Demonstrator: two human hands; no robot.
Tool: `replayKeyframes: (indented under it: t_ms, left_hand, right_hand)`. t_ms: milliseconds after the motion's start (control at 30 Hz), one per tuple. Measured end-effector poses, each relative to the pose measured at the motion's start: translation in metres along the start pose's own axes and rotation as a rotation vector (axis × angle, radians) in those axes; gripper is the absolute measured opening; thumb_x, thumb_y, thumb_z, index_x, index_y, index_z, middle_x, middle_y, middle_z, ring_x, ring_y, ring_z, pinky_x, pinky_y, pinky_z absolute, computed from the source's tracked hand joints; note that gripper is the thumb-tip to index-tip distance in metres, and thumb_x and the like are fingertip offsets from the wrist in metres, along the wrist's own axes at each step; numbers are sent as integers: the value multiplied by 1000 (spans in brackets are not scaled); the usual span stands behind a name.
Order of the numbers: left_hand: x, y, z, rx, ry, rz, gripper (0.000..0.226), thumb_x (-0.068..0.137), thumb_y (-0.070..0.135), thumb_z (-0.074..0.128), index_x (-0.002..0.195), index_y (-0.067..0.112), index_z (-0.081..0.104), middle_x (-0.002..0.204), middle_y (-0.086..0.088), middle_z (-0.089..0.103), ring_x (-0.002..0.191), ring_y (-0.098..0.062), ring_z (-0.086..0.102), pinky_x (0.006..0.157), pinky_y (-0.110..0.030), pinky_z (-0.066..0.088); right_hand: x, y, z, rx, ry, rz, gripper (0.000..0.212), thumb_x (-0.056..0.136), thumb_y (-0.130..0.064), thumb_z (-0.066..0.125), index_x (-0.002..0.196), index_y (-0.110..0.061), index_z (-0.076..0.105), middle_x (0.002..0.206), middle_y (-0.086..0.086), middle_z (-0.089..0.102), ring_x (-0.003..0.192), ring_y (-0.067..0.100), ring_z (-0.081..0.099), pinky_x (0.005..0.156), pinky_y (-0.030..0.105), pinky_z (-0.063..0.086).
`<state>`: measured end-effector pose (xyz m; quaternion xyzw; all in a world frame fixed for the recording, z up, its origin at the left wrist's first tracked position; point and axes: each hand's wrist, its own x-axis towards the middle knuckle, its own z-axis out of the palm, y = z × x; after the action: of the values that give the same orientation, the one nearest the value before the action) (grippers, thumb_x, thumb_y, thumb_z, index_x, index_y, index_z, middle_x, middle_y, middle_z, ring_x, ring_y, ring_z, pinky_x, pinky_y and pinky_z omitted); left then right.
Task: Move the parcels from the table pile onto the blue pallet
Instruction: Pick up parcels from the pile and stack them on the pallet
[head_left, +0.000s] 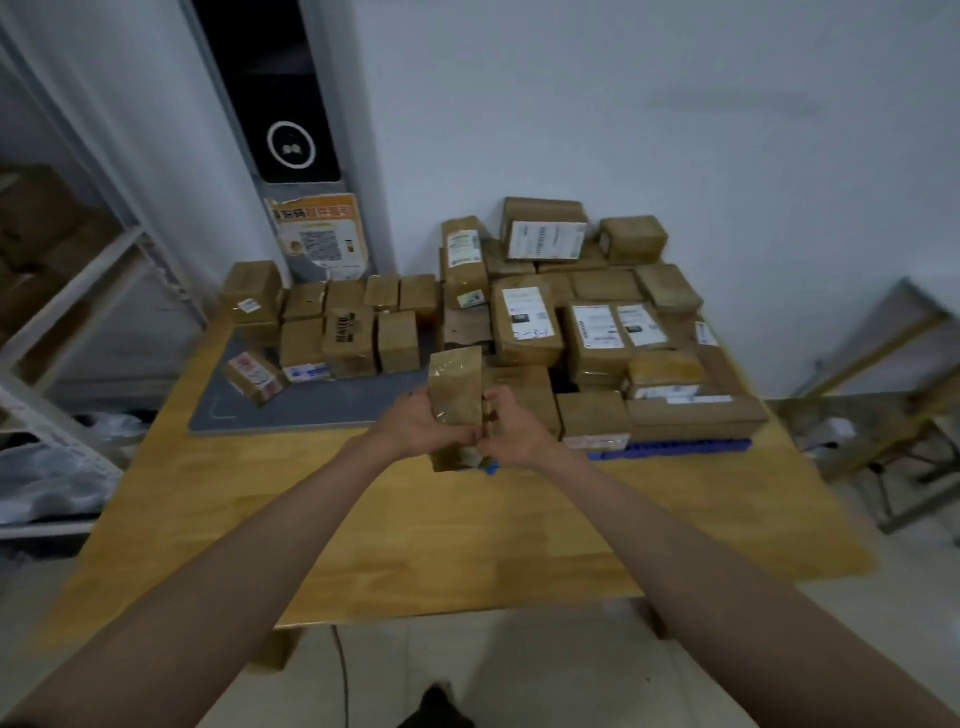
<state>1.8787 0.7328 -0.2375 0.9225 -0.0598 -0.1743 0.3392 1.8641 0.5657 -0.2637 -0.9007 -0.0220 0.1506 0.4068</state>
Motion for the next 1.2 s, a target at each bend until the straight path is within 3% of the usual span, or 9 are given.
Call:
replayKeyframes:
  t_ms: [167, 333, 500, 667, 800, 900, 1000, 1100, 1200]
  left_hand:
    - [10, 22, 8, 14, -26, 4, 88, 49, 81, 68, 119, 29, 62, 117, 2, 64, 110, -19, 59, 93, -40, 52]
    - [27, 45, 10, 23, -38, 54, 80, 50, 81, 59, 111, 31, 65, 104, 6, 67, 96, -14, 63, 77, -31, 53]
    - [46, 63, 17, 48, -35, 58, 64, 61, 68, 68, 109, 26, 65, 103, 3, 68, 91, -13, 62, 79, -35, 55]
    - [60, 83, 28, 117, 9, 75, 91, 66, 63, 74, 135, 10, 46, 129, -9, 49, 123, -25, 46, 92, -35, 46]
    - [74, 106, 35, 111, 3, 145, 88, 66, 63, 73, 134, 13, 46, 130, -6, 50, 122, -23, 47, 87, -32, 46]
    - [87, 124, 41, 147, 15, 136, 98, 62, 73, 69, 132, 8, 45, 126, -8, 51, 113, -24, 51, 76, -32, 44]
    - [104, 144, 52, 118, 11, 150, 101, 62, 76, 65, 136, 13, 40, 129, -7, 49, 115, -25, 51, 78, -34, 45]
    - [123, 162, 68, 59, -12, 166, 100, 62, 76, 64, 140, 21, 34, 131, -2, 51, 112, -22, 54, 76, -32, 44]
    - [147, 183, 90, 32, -49, 177, 90, 70, 74, 60, 140, 26, 31, 124, 0, 56, 93, -16, 56, 64, -28, 41]
  right_hand:
    - [-11, 8, -15, -19, 71, 25, 60, 89, -18, 67, 136, -9, 31, 129, 16, 51, 111, 31, 56, 86, 38, 49]
    - [-16, 8, -36, -58, 155, 32, 59, 87, -14, 67, 137, -10, 35, 129, 13, 48, 111, 29, 54, 88, 41, 49]
    - [-17, 17, -53, -17, 210, 72, 65, 83, -9, 70, 136, -12, 34, 124, 15, 52, 115, 31, 52, 87, 37, 47]
    - [-16, 26, -64, 35, 277, 144, 77, 80, -9, 72, 143, -12, 29, 128, 15, 50, 118, 29, 52, 95, 40, 48]
    - [-15, 39, -81, 47, 279, 202, 86, 78, -8, 73, 147, -14, 22, 131, 16, 51, 117, 30, 53, 97, 45, 48]
    - [-13, 54, -100, 96, 272, 251, 90, 81, -9, 72, 151, -13, 16, 129, 17, 56, 119, 33, 53, 96, 48, 49]
    - [-11, 71, -121, 228, 269, 275, 94, 83, -12, 73, 154, -13, 12, 136, 15, 52, 125, 32, 51, 101, 50, 47]
    - [-5, 91, -146, 340, 271, 312, 85, 83, -10, 72, 150, -19, 19, 127, 10, 55, 116, 32, 57, 94, 51, 53]
    - [4, 115, -176, 358, 288, 315, 78, 83, -6, 71, 145, -18, 26, 114, 5, 57, 107, 31, 62, 86, 50, 57]
